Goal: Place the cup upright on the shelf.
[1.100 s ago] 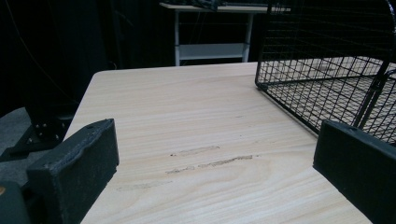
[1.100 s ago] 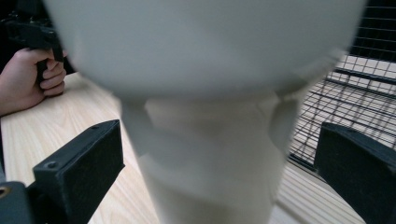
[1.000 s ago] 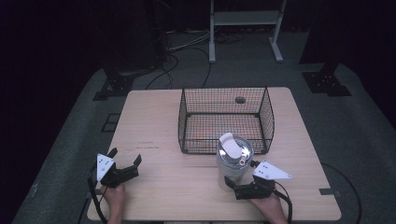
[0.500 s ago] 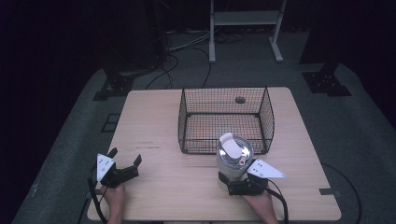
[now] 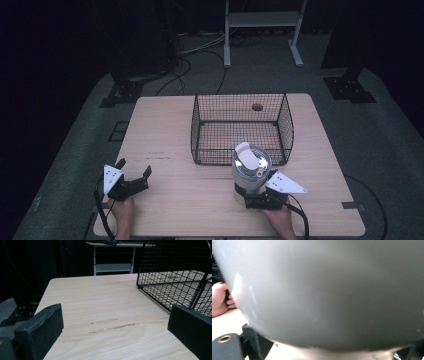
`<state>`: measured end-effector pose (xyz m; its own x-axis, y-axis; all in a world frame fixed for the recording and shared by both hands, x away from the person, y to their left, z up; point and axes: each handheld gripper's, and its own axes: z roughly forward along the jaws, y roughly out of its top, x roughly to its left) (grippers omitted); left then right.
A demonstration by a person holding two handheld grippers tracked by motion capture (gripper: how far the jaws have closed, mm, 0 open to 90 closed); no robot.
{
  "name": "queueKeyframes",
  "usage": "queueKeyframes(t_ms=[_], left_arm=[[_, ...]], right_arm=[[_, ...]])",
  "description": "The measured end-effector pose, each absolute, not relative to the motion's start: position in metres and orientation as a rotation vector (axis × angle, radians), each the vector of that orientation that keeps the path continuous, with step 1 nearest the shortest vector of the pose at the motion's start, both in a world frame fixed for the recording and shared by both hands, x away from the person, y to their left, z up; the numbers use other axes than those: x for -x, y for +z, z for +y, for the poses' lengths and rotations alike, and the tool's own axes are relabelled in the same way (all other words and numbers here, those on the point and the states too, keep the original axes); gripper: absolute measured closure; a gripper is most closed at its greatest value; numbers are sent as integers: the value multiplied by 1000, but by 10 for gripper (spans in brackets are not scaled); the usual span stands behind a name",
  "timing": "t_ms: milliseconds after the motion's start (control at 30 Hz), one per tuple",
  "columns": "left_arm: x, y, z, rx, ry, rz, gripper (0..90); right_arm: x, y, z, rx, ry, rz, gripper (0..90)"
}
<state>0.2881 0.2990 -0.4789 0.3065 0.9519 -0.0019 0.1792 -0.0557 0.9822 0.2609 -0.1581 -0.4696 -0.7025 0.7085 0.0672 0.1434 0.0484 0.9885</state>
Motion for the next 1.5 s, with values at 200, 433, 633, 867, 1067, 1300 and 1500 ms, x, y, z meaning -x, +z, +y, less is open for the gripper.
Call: queueKeyframes(t_ms=[200, 433, 633, 867, 1067, 1300, 1500], left_arm=[[-288, -479, 299, -1495, 899, 1091, 0], [-288, -479, 299, -1496, 899, 1090, 0], [-288, -479, 299, -1495, 900, 1090, 0], [-288, -479, 299, -1496, 896, 1089, 0], [-288, -479, 299, -1497, 898, 1087, 0], [-288, -479, 299, -1497, 898, 1088, 0], [-288, -479, 299, -1495, 898, 1087, 0]], right_arm=[[-261, -467, -160, -829, 1722, 1882, 78], [-264, -452, -164, -813, 1753, 1890, 79], [-269, -438, -166, -781, 1772, 1897, 79], [-281, -406, -162, -734, 1828, 1923, 79], [-291, -387, -158, -699, 1834, 1928, 79], [-303, -369, -153, -682, 1841, 1943, 79], [-316, -355, -148, -671, 1858, 1964, 79]])
